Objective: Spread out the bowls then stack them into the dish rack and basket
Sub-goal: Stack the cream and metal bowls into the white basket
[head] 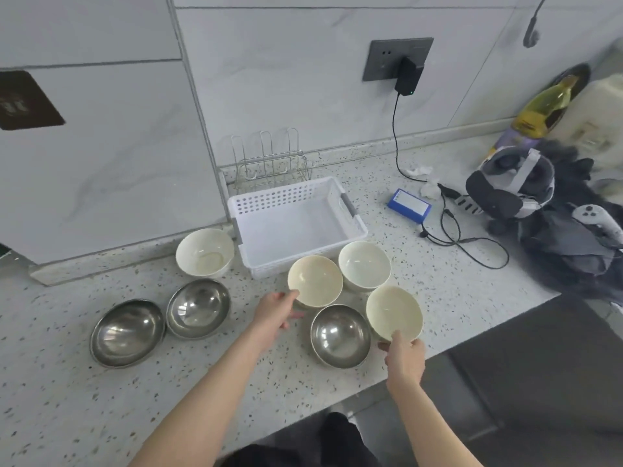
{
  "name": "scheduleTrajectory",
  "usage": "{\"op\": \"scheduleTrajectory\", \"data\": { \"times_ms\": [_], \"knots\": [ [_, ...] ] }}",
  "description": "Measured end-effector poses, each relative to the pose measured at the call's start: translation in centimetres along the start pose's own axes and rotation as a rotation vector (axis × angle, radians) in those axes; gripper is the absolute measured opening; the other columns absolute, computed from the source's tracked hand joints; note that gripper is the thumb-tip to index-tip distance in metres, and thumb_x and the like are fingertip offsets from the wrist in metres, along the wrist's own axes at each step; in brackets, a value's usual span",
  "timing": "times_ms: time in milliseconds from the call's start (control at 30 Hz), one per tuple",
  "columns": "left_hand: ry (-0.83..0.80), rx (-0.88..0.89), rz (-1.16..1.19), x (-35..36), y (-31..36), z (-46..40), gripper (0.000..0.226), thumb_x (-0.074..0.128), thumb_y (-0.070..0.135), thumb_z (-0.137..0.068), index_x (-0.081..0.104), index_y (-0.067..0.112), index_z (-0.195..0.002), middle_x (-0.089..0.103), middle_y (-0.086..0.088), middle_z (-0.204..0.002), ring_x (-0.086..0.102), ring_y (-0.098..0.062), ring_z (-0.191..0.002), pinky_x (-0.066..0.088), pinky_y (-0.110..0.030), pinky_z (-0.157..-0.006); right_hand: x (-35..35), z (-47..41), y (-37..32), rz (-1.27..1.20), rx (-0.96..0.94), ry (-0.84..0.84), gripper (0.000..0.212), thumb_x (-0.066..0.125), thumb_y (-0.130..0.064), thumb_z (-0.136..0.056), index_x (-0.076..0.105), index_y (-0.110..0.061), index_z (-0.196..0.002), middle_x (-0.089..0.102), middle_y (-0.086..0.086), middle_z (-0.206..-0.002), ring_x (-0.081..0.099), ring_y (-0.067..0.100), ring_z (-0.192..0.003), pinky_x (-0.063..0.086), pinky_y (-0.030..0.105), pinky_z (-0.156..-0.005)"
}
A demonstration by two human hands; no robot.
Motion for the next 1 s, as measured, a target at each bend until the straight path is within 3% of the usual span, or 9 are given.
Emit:
{"op": "scheduleTrajectory", "data": {
  "times_ms": [100, 300, 367, 467, 533, 633, 733, 900, 1000],
  "knots": [
    [0.054, -0.046, 0.020, 1.4, 0.6, -0.1, 0.014, 0.054, 0.026, -0.097, 0.058, 0.017, -0.106, 0.076, -0.014, -0.093, 0.038, -0.011, -0.042, 0.022, -0.017, -0.034, -0.6, -0.5, 0.2, 0.047, -0.033, -0.082, 0.039, 0.047, -0.027, -0.089, 0.044, -0.016, -0.126, 0.073, 0.007, -0.093, 0.062, 0.019, -0.078, 0.044, 0.037, -0.075],
    [0.193, -0.074, 0.086, 2.9, 0.6, -0.1, 0.020, 0.050, 0.005, -0.093, 0.058, 0.006, -0.111, 0.074, -0.022, -0.090, 0.037, -0.010, -0.041, 0.023, -0.017, -0.032, -1.8, -1.6, -0.2, 0.006, -0.003, -0.163, 0.040, 0.049, -0.024, -0.089, 0.047, -0.018, -0.128, 0.069, 0.010, -0.105, 0.064, 0.023, -0.093, 0.044, 0.037, -0.076],
    [0.256, -0.074, 0.096, 3.2, 0.3, -0.3, 0.021, 0.050, 0.003, -0.091, 0.059, 0.001, -0.111, 0.073, -0.024, -0.086, 0.040, -0.013, -0.043, 0.023, -0.017, -0.032, -2.3, -2.1, -0.4, -0.008, 0.012, -0.169, 0.039, 0.050, -0.026, -0.089, 0.048, -0.019, -0.128, 0.072, 0.008, -0.099, 0.062, 0.021, -0.091, 0.042, 0.039, -0.081],
    [0.326, -0.083, 0.115, 3.7, -0.1, -0.4, 0.021, 0.050, 0.002, -0.091, 0.059, -0.004, -0.109, 0.072, -0.024, -0.079, 0.053, -0.023, -0.057, 0.022, -0.017, -0.032, -3.1, -3.1, -0.9, -0.048, 0.026, -0.162, 0.031, 0.050, -0.026, -0.088, 0.052, -0.019, -0.118, 0.074, 0.000, -0.070, 0.060, 0.014, -0.088, 0.039, 0.038, -0.081],
    [0.357, -0.078, 0.123, 3.7, -0.1, 0.0, 0.018, 0.050, 0.003, -0.091, 0.060, -0.002, -0.106, 0.073, -0.022, -0.078, 0.051, -0.018, -0.050, 0.022, -0.018, -0.033, -3.7, -3.9, -1.5, -0.079, 0.019, -0.159, 0.032, 0.050, -0.025, -0.088, 0.052, -0.020, -0.119, 0.073, -0.004, -0.063, 0.060, 0.012, -0.090, 0.040, 0.038, -0.083],
    [0.398, -0.052, 0.120, 3.2, 0.0, 1.0, 0.015, 0.051, 0.003, -0.090, 0.060, 0.007, -0.101, 0.075, -0.021, -0.076, 0.040, -0.008, -0.034, 0.022, -0.018, -0.035, -4.2, -4.9, -2.8, -0.131, -0.026, -0.139, 0.040, 0.052, -0.026, -0.087, 0.051, -0.020, -0.127, 0.073, -0.006, -0.064, 0.061, 0.008, -0.090, 0.040, 0.036, -0.081],
    [0.426, 0.001, 0.131, 2.7, 0.5, 2.1, 0.016, 0.051, 0.004, -0.090, 0.057, 0.011, -0.104, 0.074, -0.024, -0.079, 0.040, -0.003, -0.028, 0.023, -0.017, -0.033, -4.3, -5.6, -4.4, -0.168, -0.070, -0.121, 0.043, 0.052, -0.028, -0.087, 0.048, -0.022, -0.130, 0.072, -0.009, -0.065, 0.057, 0.002, -0.087, 0.037, 0.033, -0.074],
    [0.429, 0.072, 0.218, 1.9, 1.8, 2.7, 0.016, 0.052, 0.007, -0.092, 0.056, 0.021, -0.097, 0.075, -0.016, -0.072, 0.045, -0.005, -0.035, 0.024, -0.017, -0.034, -3.0, -6.0, -7.4, -0.246, -0.124, -0.139, 0.045, 0.050, -0.027, -0.086, 0.047, -0.023, -0.131, 0.074, -0.003, -0.068, 0.061, 0.003, -0.087, 0.038, 0.033, -0.075],
    [0.356, 0.103, 0.314, 0.8, 2.4, 2.6, 0.017, 0.051, 0.006, -0.092, 0.060, 0.015, -0.102, 0.075, -0.019, -0.076, 0.033, -0.010, -0.040, 0.023, -0.020, -0.038, -1.8, -5.6, -9.6, -0.263, -0.219, -0.176, 0.047, 0.052, -0.025, -0.084, 0.047, -0.024, -0.131, 0.074, -0.001, -0.072, 0.065, 0.002, -0.085, 0.043, 0.029, -0.072]
  ]
}}
Point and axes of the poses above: each hand's wrist, its own z-axis away from the middle knuckle, its own x-axis out of the palm, y = z × x, the point moved 2 cm from there along -z, towards the middle knuckle
